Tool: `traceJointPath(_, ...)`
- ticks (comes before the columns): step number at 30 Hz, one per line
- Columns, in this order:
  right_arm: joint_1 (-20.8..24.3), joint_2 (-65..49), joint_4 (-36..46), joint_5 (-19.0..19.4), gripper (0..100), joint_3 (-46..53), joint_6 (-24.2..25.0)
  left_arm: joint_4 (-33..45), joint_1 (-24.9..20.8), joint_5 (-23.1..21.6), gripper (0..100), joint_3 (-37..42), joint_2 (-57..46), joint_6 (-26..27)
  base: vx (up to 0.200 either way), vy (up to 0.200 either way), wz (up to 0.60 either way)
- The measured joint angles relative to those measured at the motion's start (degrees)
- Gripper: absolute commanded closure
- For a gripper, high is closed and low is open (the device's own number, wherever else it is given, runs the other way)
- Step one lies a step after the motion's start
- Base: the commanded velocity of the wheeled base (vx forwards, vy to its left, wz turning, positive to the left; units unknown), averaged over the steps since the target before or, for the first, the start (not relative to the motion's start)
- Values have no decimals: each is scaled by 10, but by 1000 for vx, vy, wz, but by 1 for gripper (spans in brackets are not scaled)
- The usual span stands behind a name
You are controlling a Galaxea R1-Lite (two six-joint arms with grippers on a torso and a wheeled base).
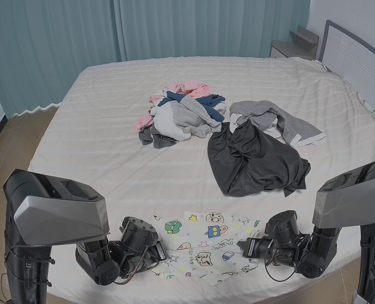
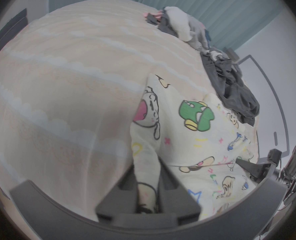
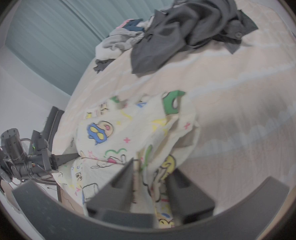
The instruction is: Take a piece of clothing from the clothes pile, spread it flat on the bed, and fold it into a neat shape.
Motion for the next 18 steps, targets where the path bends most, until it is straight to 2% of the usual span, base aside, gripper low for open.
traceJointPath(8, 0, -4, -3, 4, 0, 4, 0, -6, 2, -6, 0, 5, -9, -2, 0, 0, 0)
traceJointPath(18, -24, -50, -4, 5, 0, 41, 2, -5, 24, -12, 0, 36, -80, -5, 0, 0, 0)
